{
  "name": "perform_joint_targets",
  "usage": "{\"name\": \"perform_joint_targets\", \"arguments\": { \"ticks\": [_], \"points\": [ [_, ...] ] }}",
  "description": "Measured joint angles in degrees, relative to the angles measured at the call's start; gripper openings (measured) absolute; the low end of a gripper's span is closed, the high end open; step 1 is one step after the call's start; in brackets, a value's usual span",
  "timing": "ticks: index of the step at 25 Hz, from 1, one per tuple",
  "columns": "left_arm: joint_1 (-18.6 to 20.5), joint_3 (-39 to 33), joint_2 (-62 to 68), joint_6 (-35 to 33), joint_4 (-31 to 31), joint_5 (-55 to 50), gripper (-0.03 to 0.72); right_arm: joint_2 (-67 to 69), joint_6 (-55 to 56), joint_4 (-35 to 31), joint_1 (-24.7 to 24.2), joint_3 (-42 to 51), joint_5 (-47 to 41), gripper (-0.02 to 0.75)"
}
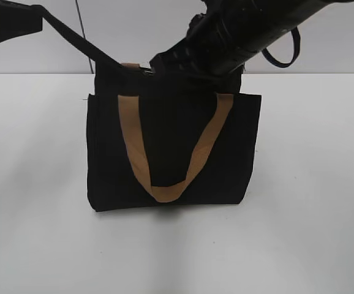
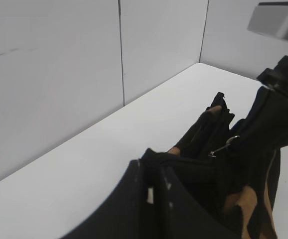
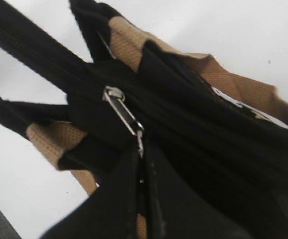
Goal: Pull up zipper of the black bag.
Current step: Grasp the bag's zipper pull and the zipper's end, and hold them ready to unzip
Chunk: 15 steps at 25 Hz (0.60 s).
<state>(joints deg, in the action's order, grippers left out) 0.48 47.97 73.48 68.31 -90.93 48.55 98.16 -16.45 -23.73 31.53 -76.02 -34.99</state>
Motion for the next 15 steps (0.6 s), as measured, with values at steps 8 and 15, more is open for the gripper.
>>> {"name": "perform_joint_targets", "arguments": {
  "ticks": [8,15],
  "points": [
    [0.00,0.00,-0.05,0.00,0.06,-0.80,0.020,-0.74,1.44,1.50,-4.18,0.00,-3.93,-0.001],
    [0.00,0.00,-0.05,0.00,-0.04,-0.99,0.020,-2.14,2.41,3.28,-9.25,0.00,-7.82,-0.001]
  ]
}}
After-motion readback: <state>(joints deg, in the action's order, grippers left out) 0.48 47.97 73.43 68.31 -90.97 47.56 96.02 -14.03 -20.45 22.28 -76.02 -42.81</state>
